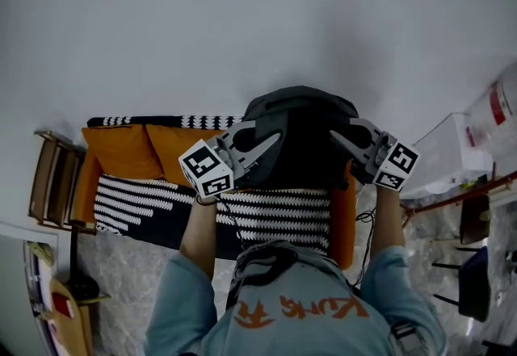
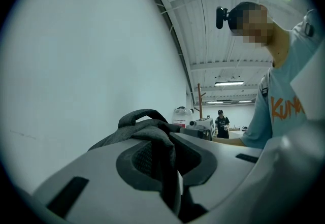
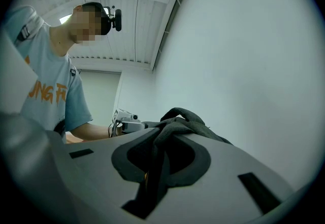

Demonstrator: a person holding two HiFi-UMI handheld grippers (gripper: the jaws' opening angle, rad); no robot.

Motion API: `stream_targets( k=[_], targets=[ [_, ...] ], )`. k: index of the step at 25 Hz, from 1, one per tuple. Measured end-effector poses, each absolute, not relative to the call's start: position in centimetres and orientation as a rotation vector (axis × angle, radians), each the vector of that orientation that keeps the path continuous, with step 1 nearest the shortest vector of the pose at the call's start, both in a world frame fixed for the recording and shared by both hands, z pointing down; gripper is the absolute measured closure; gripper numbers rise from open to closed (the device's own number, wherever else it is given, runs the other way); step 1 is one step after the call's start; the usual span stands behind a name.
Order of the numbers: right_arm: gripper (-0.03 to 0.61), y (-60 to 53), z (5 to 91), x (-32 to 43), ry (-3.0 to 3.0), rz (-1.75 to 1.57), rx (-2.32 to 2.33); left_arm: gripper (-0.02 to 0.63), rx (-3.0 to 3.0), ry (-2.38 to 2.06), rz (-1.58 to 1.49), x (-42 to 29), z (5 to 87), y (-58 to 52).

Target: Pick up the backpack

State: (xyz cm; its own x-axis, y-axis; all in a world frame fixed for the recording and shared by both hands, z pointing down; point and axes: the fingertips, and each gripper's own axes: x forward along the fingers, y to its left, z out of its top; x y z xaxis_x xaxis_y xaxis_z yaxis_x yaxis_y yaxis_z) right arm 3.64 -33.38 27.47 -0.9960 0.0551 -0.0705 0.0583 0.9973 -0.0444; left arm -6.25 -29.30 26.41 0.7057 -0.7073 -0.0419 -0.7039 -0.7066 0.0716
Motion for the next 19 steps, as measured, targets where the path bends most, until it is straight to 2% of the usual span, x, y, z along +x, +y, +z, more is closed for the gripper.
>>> stream_targets(
  k=[19],
  targets=[
    [0.545, -32.74, 28.33, 3.43, 3.073, -0.119, 0.087, 0.552, 2.825, -1.169, -0.080, -6.48, 27.28, -28.83]
  ],
)
